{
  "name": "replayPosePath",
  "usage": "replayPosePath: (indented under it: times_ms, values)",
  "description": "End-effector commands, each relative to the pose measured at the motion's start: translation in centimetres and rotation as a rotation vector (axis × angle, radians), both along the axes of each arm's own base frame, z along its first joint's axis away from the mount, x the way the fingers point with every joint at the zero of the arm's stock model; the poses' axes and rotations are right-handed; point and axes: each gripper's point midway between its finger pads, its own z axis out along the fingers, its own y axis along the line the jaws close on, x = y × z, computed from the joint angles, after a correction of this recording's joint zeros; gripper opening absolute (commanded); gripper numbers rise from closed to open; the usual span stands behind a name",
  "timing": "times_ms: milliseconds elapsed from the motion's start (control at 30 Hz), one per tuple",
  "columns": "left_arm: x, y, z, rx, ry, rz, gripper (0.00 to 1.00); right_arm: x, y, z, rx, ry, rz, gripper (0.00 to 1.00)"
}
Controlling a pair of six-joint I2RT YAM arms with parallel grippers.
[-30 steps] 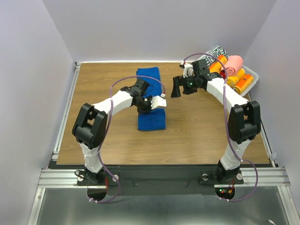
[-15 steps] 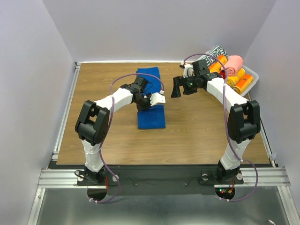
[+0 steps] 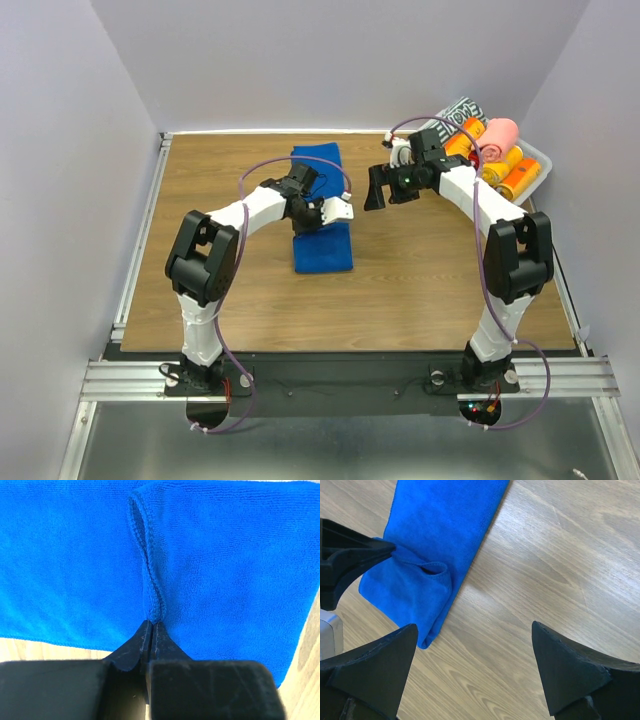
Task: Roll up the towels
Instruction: Fold the towel
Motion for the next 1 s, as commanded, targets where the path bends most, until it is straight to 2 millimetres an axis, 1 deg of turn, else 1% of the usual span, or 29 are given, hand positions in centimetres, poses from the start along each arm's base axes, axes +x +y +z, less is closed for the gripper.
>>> replayPosePath:
  times_ms: [0,33,67,100,133,167,200,233,300,333,367,400,433,500,533,567,600,633,667,700,733,767,800,833,867,900,933,967]
  values:
    - [1.8,-0.4,1.9,-0.025,-0.063,0.013,0.21,0.4,-0.1,0.2,0.017,-0.007,0.009,1.00]
    - [1.9,-0.4,2.2,-0.027,-0.071,0.016,0.29,0.4,0.0,0.2,0.019,-0.007,0.011,1.00]
    - [2.0,-0.5,2.7,-0.034,-0.079,0.016,0.34,0.3,0.0,0.2,0.020,-0.005,0.012,1.00]
    - [2.4,-0.8,3.9,-0.055,-0.097,0.026,0.38,0.2,0.2,0.2,0.031,0.001,0.016,1.00]
    - [2.3,-0.8,4.6,-0.064,-0.094,0.029,0.39,0.1,0.4,0.3,0.040,0.004,0.021,1.00]
    - [2.6,-1.3,6.2,-0.097,-0.103,0.036,0.41,-0.2,0.5,0.2,0.050,0.013,0.030,1.00]
    - [2.3,-1.2,6.7,-0.102,-0.101,0.034,0.43,-0.4,0.7,0.2,0.061,0.019,0.037,1.00]
    - [2.3,-1.2,9.1,-0.135,-0.123,0.048,0.50,-0.8,1.0,0.3,0.078,0.028,0.054,1.00]
    - [2.5,-0.7,11.9,-0.187,-0.153,0.072,0.64,-0.9,1.4,0.4,0.096,0.035,0.066,1.00]
    - [2.4,-0.2,14.6,-0.234,-0.195,0.100,0.73,-0.9,1.7,0.6,0.101,0.030,0.075,1.00]
    - [2.6,0.9,15.7,-0.261,-0.209,0.135,0.78,-1.0,2.0,0.8,0.107,0.027,0.084,1.00]
    - [2.1,1.8,17.3,-0.285,-0.241,0.166,0.88,-1.4,2.8,1.1,0.121,0.028,0.108,1.00]
    - [2.2,2.2,18.3,-0.322,-0.258,0.218,0.89,-1.4,3.2,1.4,0.129,0.023,0.122,1.00]
    - [1.8,3.5,19.3,-0.332,-0.296,0.269,0.93,-1.9,4.4,1.5,0.141,0.024,0.156,0.98]
    - [1.1,4.3,20.1,-0.360,-0.353,0.294,0.99,-2.5,5.5,1.4,0.151,0.035,0.189,0.97]
    - [0.7,4.7,20.3,-0.394,-0.361,0.355,0.99,-2.9,6.2,1.2,0.156,0.042,0.209,0.95]
    - [-0.2,6.2,19.7,-0.395,-0.386,0.414,0.99,-3.3,6.9,1.1,0.162,0.047,0.231,0.94]
    - [-0.7,6.4,19.8,-0.413,-0.400,0.412,0.99,-4.1,8.2,0.7,0.172,0.060,0.272,0.92]
    - [-1.6,6.4,19.2,-0.414,-0.391,0.386,0.99,-4.6,8.9,0.5,0.180,0.071,0.294,0.89]
    - [-3.1,6.2,18.6,-0.424,-0.370,0.343,0.99,-5.5,10.2,0.5,0.191,0.080,0.330,0.82]
    - [-4.0,6.1,18.0,-0.424,-0.342,0.330,0.99,-5.9,10.9,0.1,0.191,0.094,0.345,0.80]
    - [-4.9,5.7,17.6,-0.433,-0.320,0.279,0.99,-6.0,11.4,-0.6,0.191,0.111,0.355,0.77]
    - [-6.0,5.7,16.5,-0.418,-0.284,0.251,0.99,-6.5,12.2,-1.6,0.203,0.141,0.377,0.77]
    - [-6.6,5.5,16.1,-0.420,-0.272,0.225,0.99,-6.7,12.5,-1.4,0.212,0.142,0.385,0.76]
    - [-7.0,5.3,15.7,-0.422,-0.262,0.210,0.99,-6.9,12.8,-2.5,0.214,0.187,0.371,0.75]
    - [-7.5,5.3,14.4,-0.402,-0.252,0.197,0.99,-7.2,12.8,-3.1,0.214,0.209,0.370,0.74]
    - [-8.1,4.7,14.0,-0.394,-0.258,0.160,0.99,-7.5,13.0,-3.6,0.219,0.226,0.377,0.73]
    - [-8.3,4.5,13.2,-0.362,-0.273,0.143,0.99,-7.8,13.1,-4.2,0.216,0.241,0.379,0.72]
